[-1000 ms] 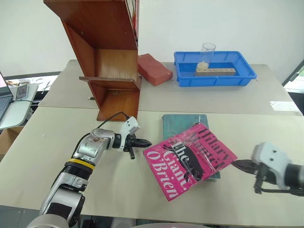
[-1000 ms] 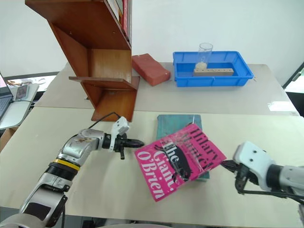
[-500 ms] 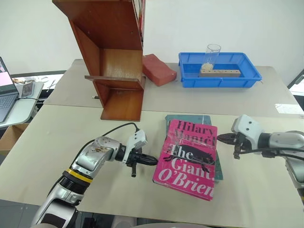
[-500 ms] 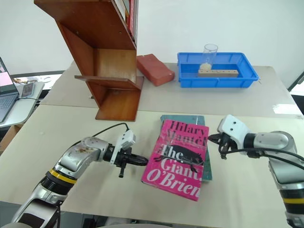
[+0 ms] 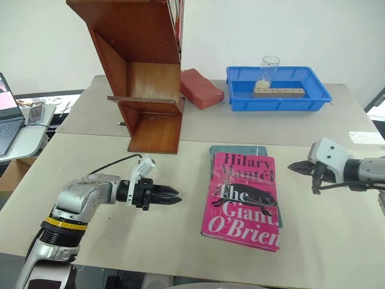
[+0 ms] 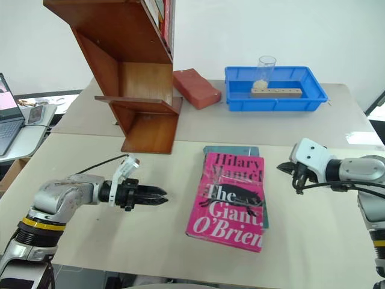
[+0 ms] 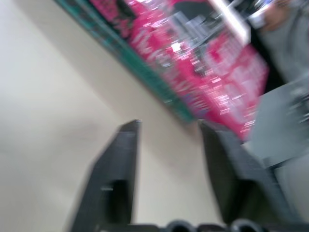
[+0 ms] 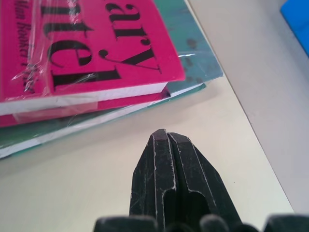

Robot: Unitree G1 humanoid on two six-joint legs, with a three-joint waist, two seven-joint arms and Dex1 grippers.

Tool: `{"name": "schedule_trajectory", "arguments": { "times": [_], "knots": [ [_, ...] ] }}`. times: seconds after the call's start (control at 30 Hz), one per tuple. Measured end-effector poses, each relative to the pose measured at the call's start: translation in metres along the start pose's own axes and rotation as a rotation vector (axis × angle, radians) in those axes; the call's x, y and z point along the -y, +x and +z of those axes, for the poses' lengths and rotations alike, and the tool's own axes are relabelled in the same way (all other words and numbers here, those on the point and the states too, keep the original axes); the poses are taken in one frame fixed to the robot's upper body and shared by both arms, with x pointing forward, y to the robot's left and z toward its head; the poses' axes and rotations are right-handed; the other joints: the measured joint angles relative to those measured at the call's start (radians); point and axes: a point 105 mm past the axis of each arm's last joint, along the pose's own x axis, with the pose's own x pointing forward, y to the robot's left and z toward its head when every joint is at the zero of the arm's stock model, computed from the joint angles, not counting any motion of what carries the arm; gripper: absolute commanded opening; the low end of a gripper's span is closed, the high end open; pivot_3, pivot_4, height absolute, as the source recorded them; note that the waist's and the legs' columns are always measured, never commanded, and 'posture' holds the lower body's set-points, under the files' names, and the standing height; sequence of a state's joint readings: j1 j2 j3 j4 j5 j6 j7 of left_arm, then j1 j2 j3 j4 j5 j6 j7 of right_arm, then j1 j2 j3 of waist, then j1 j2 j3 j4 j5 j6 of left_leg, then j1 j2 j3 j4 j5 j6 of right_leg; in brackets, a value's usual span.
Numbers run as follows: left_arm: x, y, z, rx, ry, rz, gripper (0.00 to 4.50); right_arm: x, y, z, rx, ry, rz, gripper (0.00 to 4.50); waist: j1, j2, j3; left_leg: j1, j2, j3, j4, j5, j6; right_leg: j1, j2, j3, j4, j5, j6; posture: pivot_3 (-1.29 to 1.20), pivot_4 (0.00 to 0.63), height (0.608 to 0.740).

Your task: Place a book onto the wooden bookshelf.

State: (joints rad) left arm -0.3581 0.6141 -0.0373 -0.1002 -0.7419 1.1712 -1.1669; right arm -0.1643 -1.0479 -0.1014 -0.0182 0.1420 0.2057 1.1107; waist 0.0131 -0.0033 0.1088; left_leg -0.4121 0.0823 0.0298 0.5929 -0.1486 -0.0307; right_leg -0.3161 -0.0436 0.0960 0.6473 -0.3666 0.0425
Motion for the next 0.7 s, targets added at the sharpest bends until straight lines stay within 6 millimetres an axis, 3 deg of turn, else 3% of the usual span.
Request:
{"name": "schedule_trajectory", "arguments": {
  "times": [0.07, 0.17, 0.27, 0.47, 0.7],
  "knots": [
    [0.009, 0.006, 0.005, 0.038, -0.09, -0.065, 4.47, -0.006, 0.001, -0.003, -0.009, 0.002, 0.023, 0.0, -0.002, 0.0, 0.0, 0.0, 0.0, 0.0, 0.0, 0.0, 0.0, 0.0, 0.0, 0.0, 0.0, 0.0, 0.0, 0.0, 0.15, 0.673],
    [0.011, 0.017, 0.003, 0.066, -0.207, -0.091, 4.47, -0.016, 0.001, -0.004, -0.02, -0.01, 0.053, 0.0, -0.007, 0.001, 0.0, 0.001, 0.0, 0.0, 0.0, 0.0, 0.0, 0.001, 0.0, 0.001, 0.0, 0.001, -0.002, 0.0, 0.15, 0.673],
    [0.003, 0.032, -0.014, 0.041, -0.322, -0.06, 4.47, -0.022, 0.004, -0.001, -0.017, -0.029, 0.077, 0.0, -0.016, 0.001, 0.0, 0.0, 0.0, -0.001, -0.001, 0.0, 0.0, 0.004, 0.001, 0.001, 0.001, 0.002, -0.003, 0.0, 0.15, 0.673],
    [-0.006, 0.063, -0.025, 0.061, -0.437, -0.041, 4.47, -0.037, 0.017, 0.013, 0.021, -0.061, 0.134, 0.0, -0.014, 0.0, 0.0, 0.002, -0.001, -0.002, 0.0, 0.0, 0.0, 0.005, 0.0, 0.0, 0.0, 0.002, -0.003, 0.0, 0.15, 0.673],
    [-0.013, 0.074, -0.025, 0.145, -0.491, -0.009, 4.47, -0.048, 0.031, 0.031, 0.076, -0.067, 0.19, 0.0, -0.014, 0.0, 0.0, 0.006, -0.001, -0.003, -0.001, 0.0, -0.001, 0.011, 0.0, 0.0, -0.001, 0.002, -0.003, 0.0, 0.15, 0.673]
  ]
}}
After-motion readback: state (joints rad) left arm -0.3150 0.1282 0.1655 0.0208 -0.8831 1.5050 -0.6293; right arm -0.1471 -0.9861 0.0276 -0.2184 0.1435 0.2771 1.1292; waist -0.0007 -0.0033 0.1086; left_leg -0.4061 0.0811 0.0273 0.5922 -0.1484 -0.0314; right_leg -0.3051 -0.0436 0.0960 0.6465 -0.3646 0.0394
